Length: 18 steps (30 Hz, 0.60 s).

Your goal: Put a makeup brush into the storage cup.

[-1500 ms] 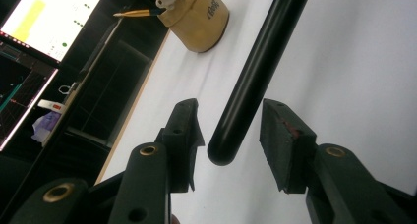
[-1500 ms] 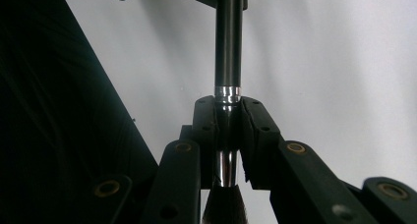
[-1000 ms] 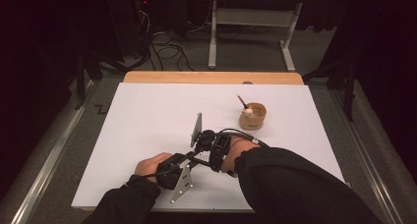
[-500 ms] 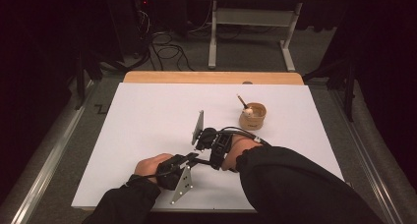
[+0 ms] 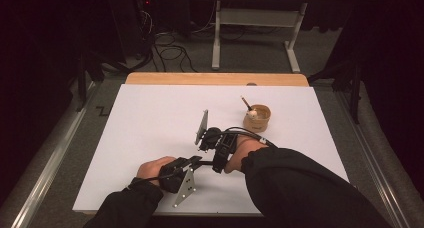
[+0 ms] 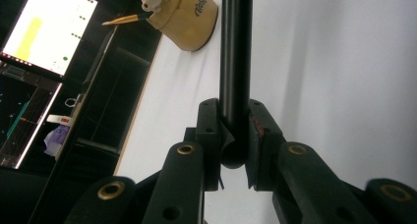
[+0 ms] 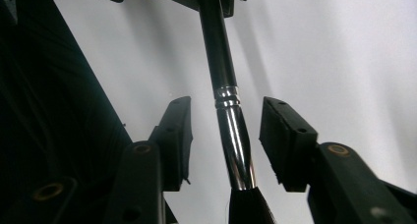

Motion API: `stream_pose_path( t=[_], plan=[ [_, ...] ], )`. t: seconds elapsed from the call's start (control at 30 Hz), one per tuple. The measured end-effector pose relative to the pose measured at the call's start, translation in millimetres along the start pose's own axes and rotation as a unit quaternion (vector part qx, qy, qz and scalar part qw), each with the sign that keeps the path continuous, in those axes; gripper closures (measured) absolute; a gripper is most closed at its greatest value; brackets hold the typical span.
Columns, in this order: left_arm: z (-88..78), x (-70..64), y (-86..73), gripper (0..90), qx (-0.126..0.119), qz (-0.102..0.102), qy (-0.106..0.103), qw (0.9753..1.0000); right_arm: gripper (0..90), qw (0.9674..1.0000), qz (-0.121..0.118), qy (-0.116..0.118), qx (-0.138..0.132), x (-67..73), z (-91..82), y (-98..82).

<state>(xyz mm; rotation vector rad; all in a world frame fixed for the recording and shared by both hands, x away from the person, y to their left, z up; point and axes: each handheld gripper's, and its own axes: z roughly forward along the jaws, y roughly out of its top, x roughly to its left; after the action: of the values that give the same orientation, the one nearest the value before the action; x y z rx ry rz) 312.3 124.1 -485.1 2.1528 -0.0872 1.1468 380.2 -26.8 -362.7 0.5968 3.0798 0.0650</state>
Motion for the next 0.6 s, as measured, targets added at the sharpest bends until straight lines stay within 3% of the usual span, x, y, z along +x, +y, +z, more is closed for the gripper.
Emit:
stream_pose_path(
  t=[0.6],
  plan=[
    [-0.9, 5.0, -2.1, 79.0, 0.007, -0.012, 0.001, 0.9999, 28.0, 0.9994, 0.020, -0.016, -0.025, -6.5, -12.0, -16.5]
  ],
)
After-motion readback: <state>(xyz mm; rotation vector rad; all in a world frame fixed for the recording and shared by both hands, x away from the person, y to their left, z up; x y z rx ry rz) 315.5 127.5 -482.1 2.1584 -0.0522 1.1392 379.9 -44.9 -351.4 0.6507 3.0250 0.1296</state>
